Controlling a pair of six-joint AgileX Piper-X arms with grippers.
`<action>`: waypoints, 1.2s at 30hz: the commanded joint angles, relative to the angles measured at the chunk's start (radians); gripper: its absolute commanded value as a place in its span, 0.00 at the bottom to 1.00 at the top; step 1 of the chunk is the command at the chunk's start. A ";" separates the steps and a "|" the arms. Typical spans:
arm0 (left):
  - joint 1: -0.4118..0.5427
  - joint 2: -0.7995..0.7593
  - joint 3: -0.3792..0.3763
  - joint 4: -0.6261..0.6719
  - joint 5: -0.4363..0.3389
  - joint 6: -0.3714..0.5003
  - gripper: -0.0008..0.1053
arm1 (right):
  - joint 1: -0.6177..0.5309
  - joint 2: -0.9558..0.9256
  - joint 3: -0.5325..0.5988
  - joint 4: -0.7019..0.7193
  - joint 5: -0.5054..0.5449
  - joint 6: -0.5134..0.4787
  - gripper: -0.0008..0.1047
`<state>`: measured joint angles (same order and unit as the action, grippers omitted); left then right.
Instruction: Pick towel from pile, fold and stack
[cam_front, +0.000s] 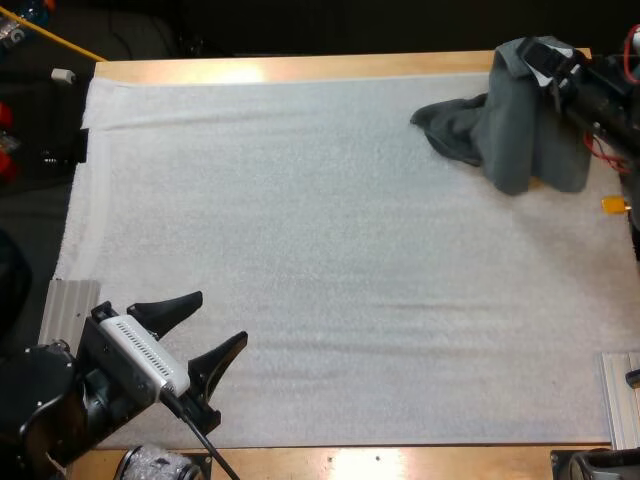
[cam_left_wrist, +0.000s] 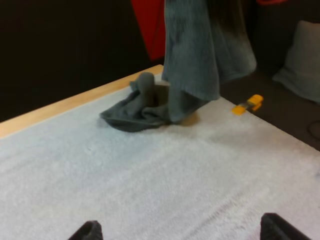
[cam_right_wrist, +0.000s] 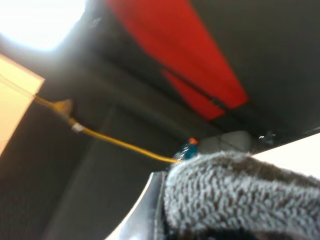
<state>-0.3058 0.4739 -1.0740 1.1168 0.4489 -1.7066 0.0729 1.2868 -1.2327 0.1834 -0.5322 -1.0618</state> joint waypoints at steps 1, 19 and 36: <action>-0.005 0.003 -0.006 0.012 0.017 -0.010 0.59 | 0.002 -0.036 -0.009 0.029 -0.039 -0.023 0.01; -0.005 0.003 -0.006 0.062 0.020 -0.010 0.59 | 0.002 -0.325 -0.009 0.736 -0.169 -0.261 0.01; -0.005 0.003 -0.006 0.090 0.020 -0.010 0.59 | 0.313 -0.343 0.081 1.145 0.032 -0.333 0.01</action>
<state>-0.3058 0.4739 -1.0740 1.2055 0.4610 -1.7066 0.3760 0.9402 -1.1526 1.3554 -0.5197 -1.4065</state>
